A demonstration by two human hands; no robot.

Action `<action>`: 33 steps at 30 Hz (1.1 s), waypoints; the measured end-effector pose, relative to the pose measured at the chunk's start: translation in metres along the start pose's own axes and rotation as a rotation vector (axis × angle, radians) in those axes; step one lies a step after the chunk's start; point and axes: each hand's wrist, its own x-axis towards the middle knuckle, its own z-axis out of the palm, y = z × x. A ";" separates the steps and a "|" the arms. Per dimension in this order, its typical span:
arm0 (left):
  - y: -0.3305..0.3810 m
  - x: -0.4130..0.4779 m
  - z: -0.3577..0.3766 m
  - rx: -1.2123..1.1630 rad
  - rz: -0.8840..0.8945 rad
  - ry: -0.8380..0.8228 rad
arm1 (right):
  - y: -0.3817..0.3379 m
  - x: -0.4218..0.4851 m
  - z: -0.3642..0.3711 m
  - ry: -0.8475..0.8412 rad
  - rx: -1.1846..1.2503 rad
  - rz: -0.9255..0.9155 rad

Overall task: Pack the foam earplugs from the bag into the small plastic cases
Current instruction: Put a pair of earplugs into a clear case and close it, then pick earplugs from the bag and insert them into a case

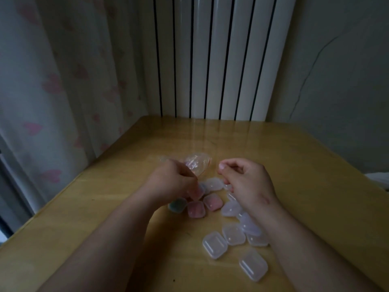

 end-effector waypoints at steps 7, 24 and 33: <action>0.000 0.003 0.003 0.315 0.045 0.019 | 0.003 0.005 -0.001 -0.011 -0.089 -0.015; -0.041 0.035 -0.007 0.342 0.018 0.524 | -0.004 0.053 0.035 -0.275 -0.598 -0.020; -0.041 0.037 -0.004 0.444 0.069 0.463 | -0.005 0.075 0.071 -0.268 -0.652 -0.024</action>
